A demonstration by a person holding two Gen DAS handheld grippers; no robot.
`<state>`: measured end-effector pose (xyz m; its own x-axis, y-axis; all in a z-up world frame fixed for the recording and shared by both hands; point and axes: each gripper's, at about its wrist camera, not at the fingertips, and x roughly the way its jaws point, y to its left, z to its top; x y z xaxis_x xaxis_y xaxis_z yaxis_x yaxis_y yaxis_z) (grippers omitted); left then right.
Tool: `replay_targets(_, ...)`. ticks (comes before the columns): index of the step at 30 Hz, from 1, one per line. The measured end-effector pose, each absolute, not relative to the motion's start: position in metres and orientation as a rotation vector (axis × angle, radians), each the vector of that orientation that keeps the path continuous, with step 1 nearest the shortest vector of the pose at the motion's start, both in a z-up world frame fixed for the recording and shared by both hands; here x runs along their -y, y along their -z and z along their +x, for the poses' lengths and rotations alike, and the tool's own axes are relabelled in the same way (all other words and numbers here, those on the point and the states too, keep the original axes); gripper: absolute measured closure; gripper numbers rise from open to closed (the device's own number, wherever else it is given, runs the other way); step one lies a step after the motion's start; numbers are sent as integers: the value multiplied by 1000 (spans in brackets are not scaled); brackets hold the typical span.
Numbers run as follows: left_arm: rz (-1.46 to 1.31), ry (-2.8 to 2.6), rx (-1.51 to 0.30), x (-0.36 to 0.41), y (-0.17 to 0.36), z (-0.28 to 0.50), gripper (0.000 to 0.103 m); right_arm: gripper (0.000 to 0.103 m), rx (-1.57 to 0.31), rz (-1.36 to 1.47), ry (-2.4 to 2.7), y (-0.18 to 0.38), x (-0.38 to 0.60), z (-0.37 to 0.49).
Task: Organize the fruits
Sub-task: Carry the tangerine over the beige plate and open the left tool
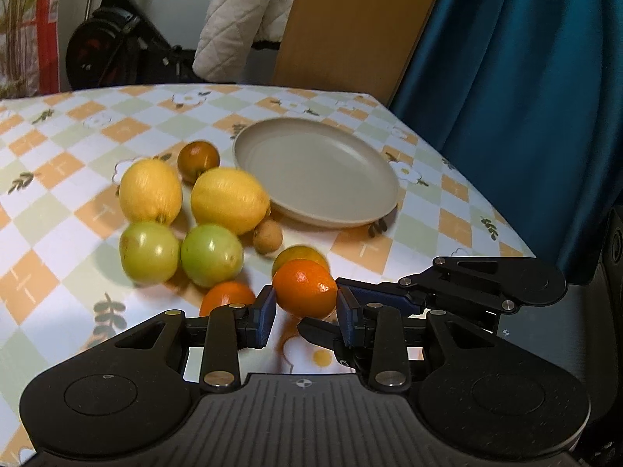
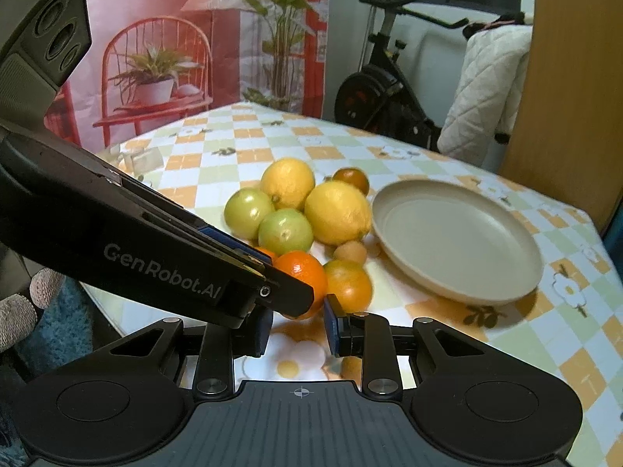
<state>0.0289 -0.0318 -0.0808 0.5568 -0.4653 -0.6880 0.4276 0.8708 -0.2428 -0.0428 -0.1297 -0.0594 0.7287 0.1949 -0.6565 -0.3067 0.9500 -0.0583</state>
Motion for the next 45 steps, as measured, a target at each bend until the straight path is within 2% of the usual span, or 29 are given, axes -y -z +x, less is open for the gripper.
replay_targets(18,-19,568,-792,61,60,77,67,79,-622,-166,-194,41,160,-8)
replay_targets(40,36,448,-873,76,80,164,67,79,-715,-129,-235,72,185,94)
replay_targets(45,27,431,-882,76,84,173,70,80,-733,-119,-225,76,182,108)
